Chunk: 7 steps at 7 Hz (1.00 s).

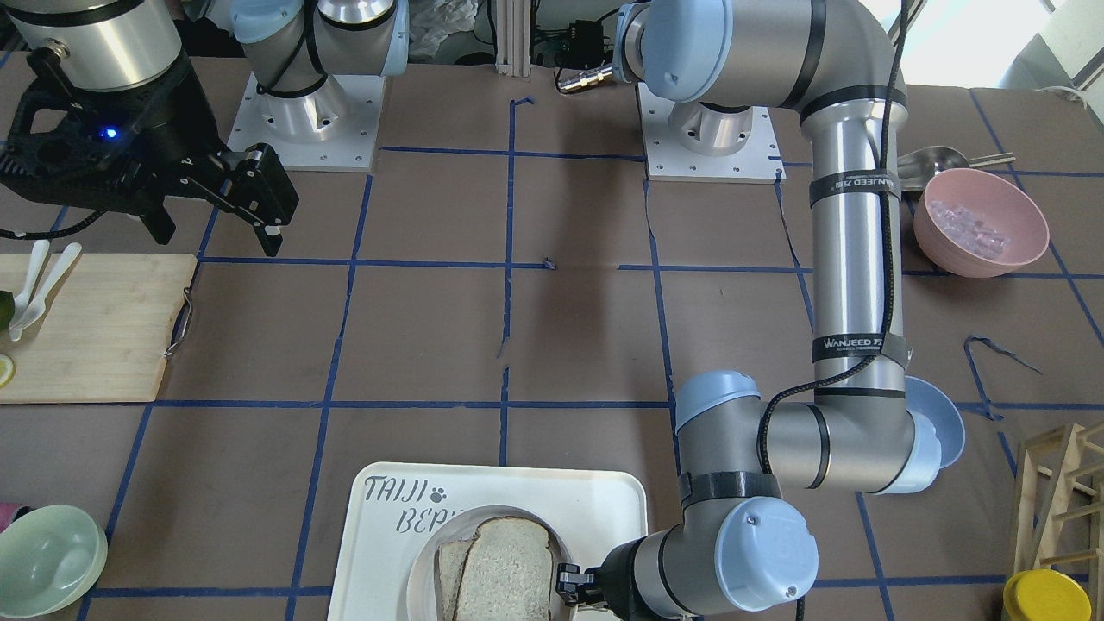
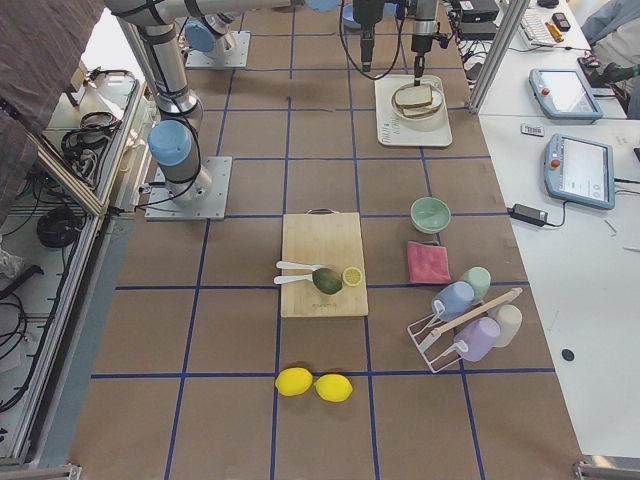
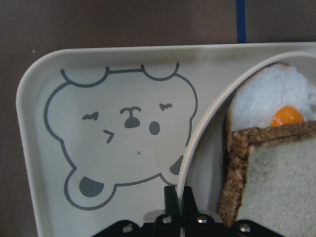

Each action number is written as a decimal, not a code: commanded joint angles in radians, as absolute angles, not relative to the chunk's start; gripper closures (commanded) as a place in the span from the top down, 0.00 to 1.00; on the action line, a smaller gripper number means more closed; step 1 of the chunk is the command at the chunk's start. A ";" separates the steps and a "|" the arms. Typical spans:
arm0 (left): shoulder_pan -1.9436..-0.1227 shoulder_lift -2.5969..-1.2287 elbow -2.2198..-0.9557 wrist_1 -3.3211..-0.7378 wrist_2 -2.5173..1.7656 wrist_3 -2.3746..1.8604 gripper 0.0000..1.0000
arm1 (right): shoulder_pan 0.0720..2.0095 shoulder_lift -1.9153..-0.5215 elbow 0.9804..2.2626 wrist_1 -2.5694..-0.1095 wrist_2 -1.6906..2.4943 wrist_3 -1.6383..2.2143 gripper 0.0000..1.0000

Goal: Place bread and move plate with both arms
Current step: 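Lower the plate onto the tray and open the left gripper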

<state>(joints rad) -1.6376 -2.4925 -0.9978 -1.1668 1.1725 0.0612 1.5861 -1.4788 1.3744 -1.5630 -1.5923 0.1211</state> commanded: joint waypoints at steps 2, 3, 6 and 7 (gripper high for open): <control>-1.652 -2.441 -1.023 -1.193 1.210 0.070 1.00 | 1.586 -1.477 1.376 -1.563 -1.595 0.114 1.00; -1.651 -2.407 -1.037 -1.212 1.285 0.074 1.00 | 1.586 -1.477 1.376 -1.563 -1.594 0.115 1.00; -1.605 -2.239 -1.037 -1.457 1.454 0.074 1.00 | 1.586 -1.482 1.373 -1.565 -1.592 0.120 1.00; -1.585 -2.173 -1.043 -1.538 1.469 0.074 1.00 | 1.586 -1.483 1.374 -1.563 -1.592 0.112 1.00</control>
<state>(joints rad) -1.6075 -2.2517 -1.0375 -1.4455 1.4288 0.0736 1.5861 -1.4819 1.3735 -1.5642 -1.5924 0.1182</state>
